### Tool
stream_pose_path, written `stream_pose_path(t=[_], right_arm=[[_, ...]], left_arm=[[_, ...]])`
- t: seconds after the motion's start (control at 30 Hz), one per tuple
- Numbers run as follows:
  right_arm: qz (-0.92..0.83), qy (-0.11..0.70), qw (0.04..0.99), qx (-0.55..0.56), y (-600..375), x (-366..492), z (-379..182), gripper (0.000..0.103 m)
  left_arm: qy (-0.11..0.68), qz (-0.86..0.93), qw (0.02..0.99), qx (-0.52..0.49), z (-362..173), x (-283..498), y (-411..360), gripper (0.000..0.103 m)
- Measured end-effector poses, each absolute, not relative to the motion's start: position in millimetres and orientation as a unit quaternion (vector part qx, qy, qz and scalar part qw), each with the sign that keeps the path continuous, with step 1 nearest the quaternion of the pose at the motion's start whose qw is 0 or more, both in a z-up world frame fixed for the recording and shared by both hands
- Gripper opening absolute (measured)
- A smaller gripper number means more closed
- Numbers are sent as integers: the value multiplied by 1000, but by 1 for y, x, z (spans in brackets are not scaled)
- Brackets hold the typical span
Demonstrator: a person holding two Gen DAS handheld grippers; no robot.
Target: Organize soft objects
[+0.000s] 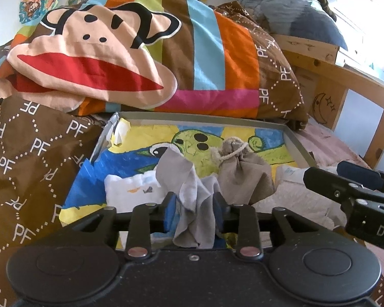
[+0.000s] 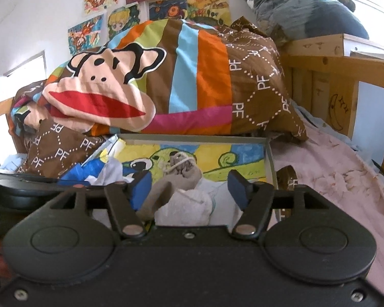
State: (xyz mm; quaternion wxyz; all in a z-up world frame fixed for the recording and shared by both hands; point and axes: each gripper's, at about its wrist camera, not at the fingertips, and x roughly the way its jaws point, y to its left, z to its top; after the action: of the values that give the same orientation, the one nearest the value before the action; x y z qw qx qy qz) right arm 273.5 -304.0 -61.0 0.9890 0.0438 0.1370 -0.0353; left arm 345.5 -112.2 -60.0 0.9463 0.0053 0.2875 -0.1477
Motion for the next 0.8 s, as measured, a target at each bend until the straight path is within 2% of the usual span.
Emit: stream_pose_path(t=[0.07,0.13,0.17,0.2,0.27,0.37,0.57,0.67,0.8], right_arm=[[-38,132,989,49,-307,271,-58,71],[-41,126,990,53,-309,268,-55,82],[-42,122,990,54,-310,266,-53,92],[-44,115,991,52,-310,263,-51,96],[-48,107,992,45,-311,258,-47,98],[-50,95,993,50,-312,250,-40,102],[-49,83,993,64,-317,227,-26,102],[-47,79,993,68,-315,206,-21,103],[-54,83,993,69,-307,184,-13,103]], left_arm=[[282,-148,948,4,-56,342,-110,50],[276,-149,949,2,-51,339,-108,57],[273,-150,950,0,-48,337,-106,59],[270,-149,951,-2,-45,335,-105,61],[264,-146,953,-6,-41,331,-102,70],[246,-139,959,-15,-35,320,-96,79],[211,-111,971,-29,-23,295,-79,94],[191,-96,976,-34,-17,280,-70,100],[164,-87,982,-41,-5,255,-62,102]])
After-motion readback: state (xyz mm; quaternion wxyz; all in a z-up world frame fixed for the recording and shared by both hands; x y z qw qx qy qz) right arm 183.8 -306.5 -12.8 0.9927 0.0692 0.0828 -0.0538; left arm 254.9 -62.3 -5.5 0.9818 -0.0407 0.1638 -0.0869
